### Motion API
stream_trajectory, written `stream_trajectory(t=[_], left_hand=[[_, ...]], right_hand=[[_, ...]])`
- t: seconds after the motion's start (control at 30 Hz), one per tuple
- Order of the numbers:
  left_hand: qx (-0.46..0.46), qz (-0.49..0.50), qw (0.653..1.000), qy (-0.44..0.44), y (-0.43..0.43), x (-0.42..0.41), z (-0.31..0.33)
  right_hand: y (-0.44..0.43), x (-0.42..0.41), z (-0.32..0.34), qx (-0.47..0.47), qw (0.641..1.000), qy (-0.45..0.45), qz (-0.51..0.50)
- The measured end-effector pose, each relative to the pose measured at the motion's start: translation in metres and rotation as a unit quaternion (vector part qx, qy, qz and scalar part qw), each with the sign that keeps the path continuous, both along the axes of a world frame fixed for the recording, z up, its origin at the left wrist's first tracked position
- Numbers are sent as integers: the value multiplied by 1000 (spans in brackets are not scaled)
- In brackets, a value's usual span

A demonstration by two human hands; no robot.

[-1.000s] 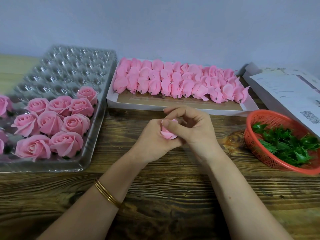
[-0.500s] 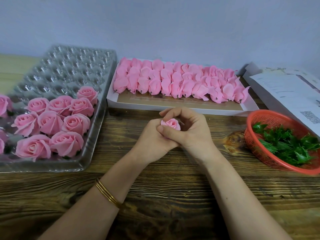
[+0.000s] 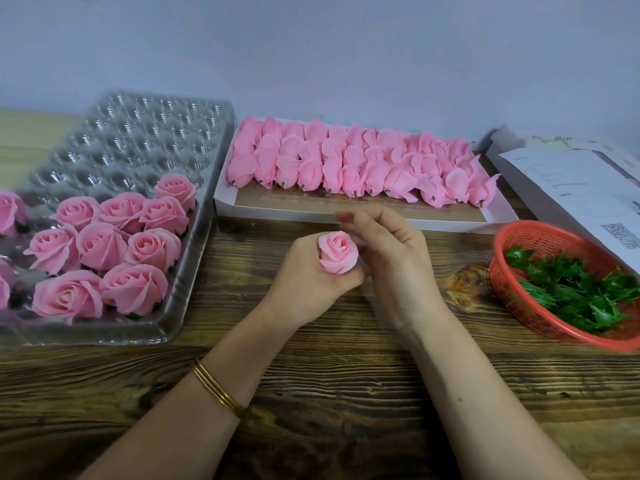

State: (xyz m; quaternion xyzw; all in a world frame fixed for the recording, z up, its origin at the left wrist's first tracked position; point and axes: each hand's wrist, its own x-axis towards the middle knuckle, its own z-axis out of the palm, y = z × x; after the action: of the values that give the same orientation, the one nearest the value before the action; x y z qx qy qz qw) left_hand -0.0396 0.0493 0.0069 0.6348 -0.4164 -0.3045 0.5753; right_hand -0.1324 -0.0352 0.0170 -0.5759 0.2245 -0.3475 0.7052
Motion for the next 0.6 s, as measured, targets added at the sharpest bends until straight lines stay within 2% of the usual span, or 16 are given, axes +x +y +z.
stream_trajectory(t=[0.1, 0.6], left_hand=[[-6, 16, 1000, -7, -1, 0, -1], [-4, 41, 999, 12, 0, 0, 2]], right_hand=[[2, 3, 0, 10, 1000, 11, -28], [4, 4, -5, 28, 1000, 5, -6]])
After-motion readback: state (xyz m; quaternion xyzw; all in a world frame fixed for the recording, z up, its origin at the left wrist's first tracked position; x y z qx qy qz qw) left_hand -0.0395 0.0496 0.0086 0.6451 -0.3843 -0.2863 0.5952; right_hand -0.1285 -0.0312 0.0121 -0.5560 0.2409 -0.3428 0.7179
